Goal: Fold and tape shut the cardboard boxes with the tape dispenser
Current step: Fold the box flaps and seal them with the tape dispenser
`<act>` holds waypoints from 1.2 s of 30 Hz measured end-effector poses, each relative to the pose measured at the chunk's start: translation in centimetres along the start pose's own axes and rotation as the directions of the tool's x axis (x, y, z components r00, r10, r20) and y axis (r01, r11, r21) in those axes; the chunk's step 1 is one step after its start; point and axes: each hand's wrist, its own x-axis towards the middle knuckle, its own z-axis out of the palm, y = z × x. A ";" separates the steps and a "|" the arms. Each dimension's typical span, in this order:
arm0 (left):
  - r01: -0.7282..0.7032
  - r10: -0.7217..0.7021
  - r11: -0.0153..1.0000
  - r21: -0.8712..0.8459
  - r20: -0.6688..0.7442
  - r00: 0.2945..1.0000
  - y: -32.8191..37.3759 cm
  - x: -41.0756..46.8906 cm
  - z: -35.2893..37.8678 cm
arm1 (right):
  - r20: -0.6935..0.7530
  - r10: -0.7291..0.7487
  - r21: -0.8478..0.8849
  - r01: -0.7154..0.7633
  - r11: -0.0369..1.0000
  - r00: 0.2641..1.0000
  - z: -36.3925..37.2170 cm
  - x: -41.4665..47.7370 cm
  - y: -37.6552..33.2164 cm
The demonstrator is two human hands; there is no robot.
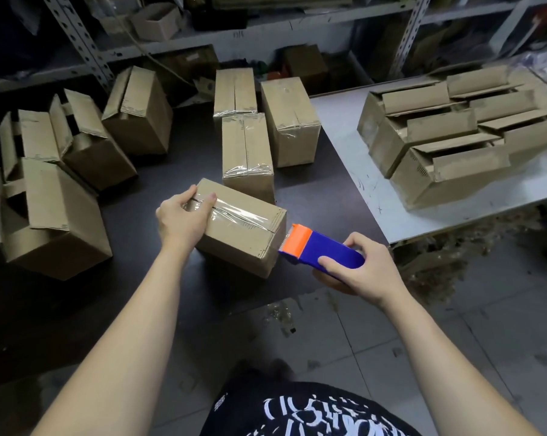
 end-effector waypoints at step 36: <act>0.150 -0.177 0.982 -0.112 -0.301 0.937 -1.7 -3.4 -1.2 | -0.335 -0.223 -0.157 0.179 0.971 0.916 4.4 0.8 -0.5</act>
